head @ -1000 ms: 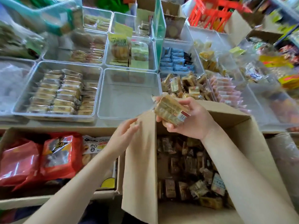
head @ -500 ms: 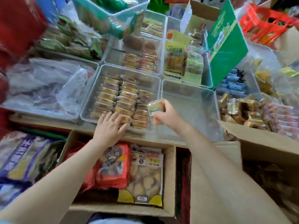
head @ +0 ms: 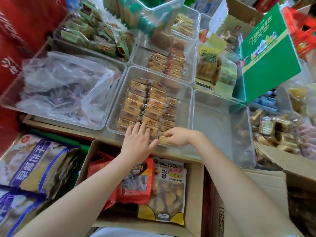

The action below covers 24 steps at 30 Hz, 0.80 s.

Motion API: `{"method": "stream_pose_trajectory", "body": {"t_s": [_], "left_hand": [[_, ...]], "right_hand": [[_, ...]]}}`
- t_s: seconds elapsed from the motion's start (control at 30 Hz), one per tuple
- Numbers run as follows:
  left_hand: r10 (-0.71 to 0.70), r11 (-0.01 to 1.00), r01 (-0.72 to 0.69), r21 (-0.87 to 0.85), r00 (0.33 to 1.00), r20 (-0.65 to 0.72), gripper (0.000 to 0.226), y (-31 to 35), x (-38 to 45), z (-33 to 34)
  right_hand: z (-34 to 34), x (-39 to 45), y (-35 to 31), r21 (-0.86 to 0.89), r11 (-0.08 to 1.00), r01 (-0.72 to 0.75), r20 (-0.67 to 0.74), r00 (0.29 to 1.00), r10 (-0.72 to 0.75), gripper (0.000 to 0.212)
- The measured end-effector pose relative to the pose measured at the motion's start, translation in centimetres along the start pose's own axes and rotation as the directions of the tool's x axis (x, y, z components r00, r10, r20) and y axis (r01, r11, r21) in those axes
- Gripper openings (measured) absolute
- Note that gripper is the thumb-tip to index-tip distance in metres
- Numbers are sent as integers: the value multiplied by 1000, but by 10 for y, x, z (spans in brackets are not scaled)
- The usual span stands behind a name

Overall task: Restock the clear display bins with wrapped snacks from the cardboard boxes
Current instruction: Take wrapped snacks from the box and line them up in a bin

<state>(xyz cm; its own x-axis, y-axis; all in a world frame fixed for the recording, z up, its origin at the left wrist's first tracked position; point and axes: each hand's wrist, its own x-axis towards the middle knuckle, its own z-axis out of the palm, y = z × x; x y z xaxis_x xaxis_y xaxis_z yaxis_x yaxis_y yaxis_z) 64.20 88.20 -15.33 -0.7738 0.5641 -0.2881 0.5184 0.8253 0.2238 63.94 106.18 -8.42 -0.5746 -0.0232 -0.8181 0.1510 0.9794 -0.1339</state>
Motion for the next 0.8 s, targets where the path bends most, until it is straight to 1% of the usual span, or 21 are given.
{"method": "stream_pose_trajectory", "body": {"t_s": [0.13, 0.17, 0.23, 0.3, 0.37, 0.43, 0.47, 0.53, 0.57, 0.6, 0.63, 0.67, 0.7, 0.73, 0.77, 0.8], "left_hand": [[-3, 1000, 3, 8, 1000, 2, 101, 1, -1, 0], [-1, 1000, 1, 5, 1000, 3, 98, 1, -1, 0], [-2, 1000, 2, -3, 1000, 14, 90, -1, -1, 0], [-23, 1000, 23, -11, 1000, 12, 82, 1, -2, 1], [-58, 997, 57, -57, 998, -18, 71, 14, -8, 2], [-35, 992, 24, -123, 996, -83, 62, 42, -21, 4], [1, 984, -24, -175, 992, -129, 59, 61, -29, 5], [89, 936, -145, -321, 979, -182, 51, 108, -45, 2], [126, 892, -184, -412, 978, -166, 46, 135, -51, -3], [158, 840, -201, -504, 979, -127, 40, 163, -57, -8], [192, 789, -197, -583, 979, -70, 36, 191, -63, -13], [228, 743, -191, -642, 973, -26, 33, 217, -68, -17], [257, 703, -183, -687, 966, 5, 33, 242, -72, -18], [278, 662, -164, -731, 960, 37, 37, 266, -75, -19], [297, 617, -130, -776, 952, 77, 48, 288, -78, -18], [317, 571, -94, -815, 942, 113, 62, 308, -80, -17]], "right_hand": [[18, 5, 6, 147, 988, -42, -100, 993, 58, 47], [21, 7, 8, 166, 986, -32, -126, 991, 54, 46], [22, 0, 13, 209, 978, 6, -222, 974, 41, 40], [18, -24, 24, 285, 956, 68, -350, 936, 38, 33], [19, -65, 40, 328, 933, 145, -482, 876, 33, 27], [27, -118, 60, 355, 913, 202, -618, 783, 67, 22], [35, -145, 72, 366, 906, 212, -691, 714, 112, 21], [56, -195, 101, 426, 875, 230, -810, 528, 256, 19], [68, -216, 119, 474, 846, 243, -836, 425, 346, 20], [82, -233, 138, 535, 806, 253, -830, 336, 445, 20], [96, -247, 156, 601, 754, 266, -797, 267, 542, 21], [110, -256, 175, 675, 682, 280, -737, 236, 633, 22], [123, -260, 195, 751, 590, 297, -657, 243, 714, 23], [137, -258, 215, 823, 488, 290, -561, 287, 776, 24], [153, -246, 241, 887, 391, 245, -458, 363, 812, 24], [168, -234, 262, 938, 295, 183, -347, 455, 820, 24]]}}
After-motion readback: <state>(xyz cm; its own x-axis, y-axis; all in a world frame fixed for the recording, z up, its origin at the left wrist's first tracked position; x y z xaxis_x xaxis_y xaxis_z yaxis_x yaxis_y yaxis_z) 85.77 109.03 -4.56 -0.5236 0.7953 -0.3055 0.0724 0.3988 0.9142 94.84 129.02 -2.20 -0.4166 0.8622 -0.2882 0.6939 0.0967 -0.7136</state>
